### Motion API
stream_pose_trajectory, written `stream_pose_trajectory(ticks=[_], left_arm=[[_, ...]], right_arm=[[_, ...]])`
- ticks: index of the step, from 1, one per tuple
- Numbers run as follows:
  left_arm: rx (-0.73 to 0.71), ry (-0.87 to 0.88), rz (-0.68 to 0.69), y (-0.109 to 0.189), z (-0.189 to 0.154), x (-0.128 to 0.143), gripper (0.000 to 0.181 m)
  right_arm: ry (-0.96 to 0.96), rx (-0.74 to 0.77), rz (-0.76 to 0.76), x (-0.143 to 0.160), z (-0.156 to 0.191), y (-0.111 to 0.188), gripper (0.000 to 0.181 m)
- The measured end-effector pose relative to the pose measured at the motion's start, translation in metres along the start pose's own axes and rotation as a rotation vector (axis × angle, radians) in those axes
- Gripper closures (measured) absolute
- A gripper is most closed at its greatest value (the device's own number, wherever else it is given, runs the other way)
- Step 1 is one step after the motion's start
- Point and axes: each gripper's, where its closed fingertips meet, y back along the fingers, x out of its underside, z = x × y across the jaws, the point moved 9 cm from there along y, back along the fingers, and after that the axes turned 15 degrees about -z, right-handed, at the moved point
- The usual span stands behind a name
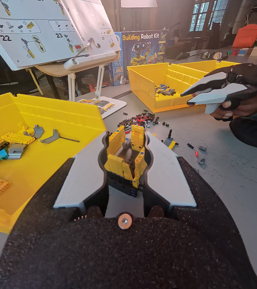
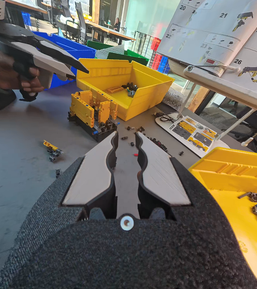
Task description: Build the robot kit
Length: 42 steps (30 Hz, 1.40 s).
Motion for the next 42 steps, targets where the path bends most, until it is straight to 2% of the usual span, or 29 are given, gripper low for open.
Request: stream_pose_trajectory(ticks=[12, 27, 38, 42], left_arm=[[-0.013, 0.015, 0.01, -0.001, 0.0, 0.001, 0.143], [-0.101, 0.069, -0.097, 0.004, 0.012, -0.003, 0.145], [-0.208, -0.019, -0.195, 0.014, 0.02, -0.014, 0.141], [-0.212, -0.032, -0.237, 0.015, 0.02, -0.016, 0.137]], right_arm=[[-0.008, 0.01, -0.014, 0.0, 0.005, -0.004, 0.161], [-0.124, 0.094, -0.066, -0.005, -0.004, 0.0, 0.161], [-0.139, 0.203, -0.134, -0.008, -0.013, 0.002, 0.126], [-0.145, 0.187, -0.12, -0.005, -0.013, 0.0, 0.126]])
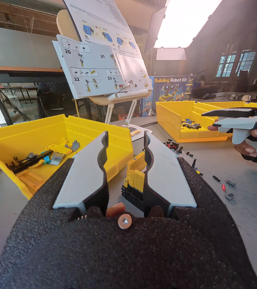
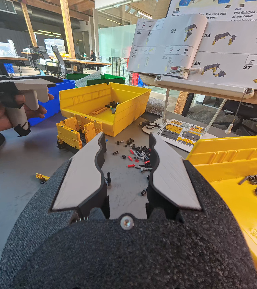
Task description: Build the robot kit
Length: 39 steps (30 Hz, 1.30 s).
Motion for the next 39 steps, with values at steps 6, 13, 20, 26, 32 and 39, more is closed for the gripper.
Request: stream_pose_trajectory(ticks=[6, 13, 20, 26, 32, 39], left_arm=[[0.025, -0.044, -0.008, 0.001, -0.001, 0.0, 0.137], [0.048, -0.008, -0.02, 0.003, 0.001, -0.001, 0.164], [0.057, 0.025, -0.046, 0.002, -0.001, -0.003, 0.157], [0.055, -0.003, -0.051, 0.002, -0.001, -0.004, 0.149], [0.102, 0.001, -0.037, 0.0, -0.005, -0.003, 0.15], [0.078, -0.038, 0.034, -0.001, -0.007, 0.002, 0.145]], right_arm=[[0.022, -0.055, 0.041, 0.006, 0.007, -0.002, 0.141], [0.016, -0.069, 0.055, 0.008, 0.009, -0.003, 0.144], [0.016, -0.059, 0.068, 0.01, 0.007, -0.003, 0.144], [0.021, -0.062, 0.072, 0.01, 0.006, -0.002, 0.144], [0.02, -0.067, 0.074, 0.011, 0.007, -0.002, 0.144], [-0.001, -0.057, 0.062, 0.011, 0.005, -0.003, 0.143]])
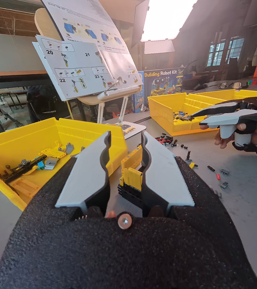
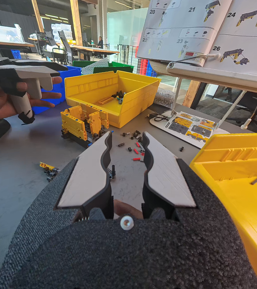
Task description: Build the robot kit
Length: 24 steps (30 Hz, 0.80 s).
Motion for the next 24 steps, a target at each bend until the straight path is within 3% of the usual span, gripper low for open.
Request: stream_pose_trajectory(ticks=[12, 18, 24], left_arm=[[-0.051, 0.099, -0.001, 0.003, 0.011, 0.003, 0.145], [-0.114, 0.157, 0.0, 0.005, 0.02, 0.011, 0.129], [-0.125, 0.18, -0.008, 0.007, 0.024, 0.014, 0.132]], right_arm=[[-0.028, -0.013, -0.007, 0.006, -0.005, -0.001, 0.142], [-0.087, 0.0, -0.015, 0.01, -0.012, -0.001, 0.142], [-0.095, -0.003, -0.015, 0.011, -0.014, 0.0, 0.142]])
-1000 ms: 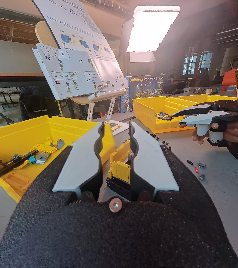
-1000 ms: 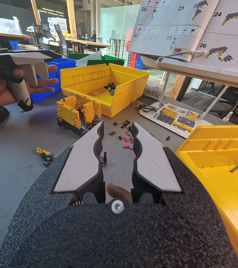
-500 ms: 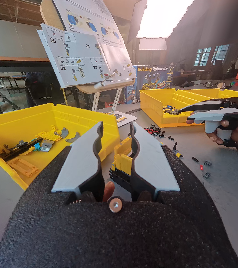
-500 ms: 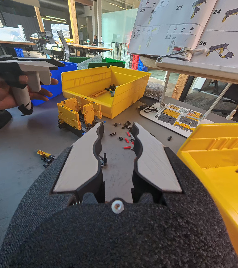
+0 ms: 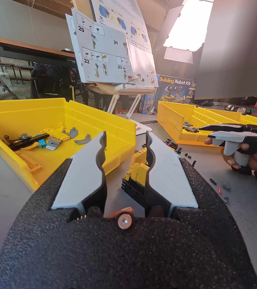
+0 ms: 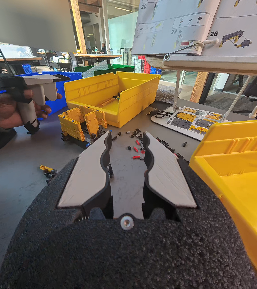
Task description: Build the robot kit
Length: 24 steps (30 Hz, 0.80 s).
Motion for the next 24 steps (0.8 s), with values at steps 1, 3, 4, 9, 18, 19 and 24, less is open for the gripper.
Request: stream_pose_trajectory(ticks=[1, 3, 4, 9, 18, 19, 24], left_arm=[[-0.001, 0.002, -0.001, 0.0001, 0.0003, 0.0001, 0.133], [0.001, 0.003, -0.001, 0.0001, 0.0004, 0.0005, 0.133], [0.004, 0.004, 0.001, 0.0, 0.0002, 0.0007, 0.133], [0.009, 0.001, 0.005, -0.0003, -0.0004, 0.0015, 0.133], [0.012, -0.001, 0.004, 0.0, -0.0009, 0.0008, 0.133], [0.012, 0.0, 0.004, 0.0, -0.0008, 0.0008, 0.133], [0.012, -0.005, 0.008, -0.0004, -0.0012, 0.0008, 0.133]], right_arm=[[0.004, -0.004, 0.001, 0.0002, 0.0007, -0.0001, 0.142], [0.01, -0.011, 0.002, 0.0004, 0.0016, -0.0003, 0.142], [0.01, -0.013, 0.003, 0.0004, 0.0019, -0.0004, 0.142], [-0.008, -0.01, -0.004, 0.0, -0.0002, 0.0004, 0.142], [-0.007, -0.013, 0.0, 0.0002, 0.0, 0.0006, 0.142], [-0.007, -0.014, -0.001, 0.0002, 0.0, 0.0007, 0.142], [-0.004, -0.015, 0.004, 0.0003, -0.0004, 0.001, 0.142]])
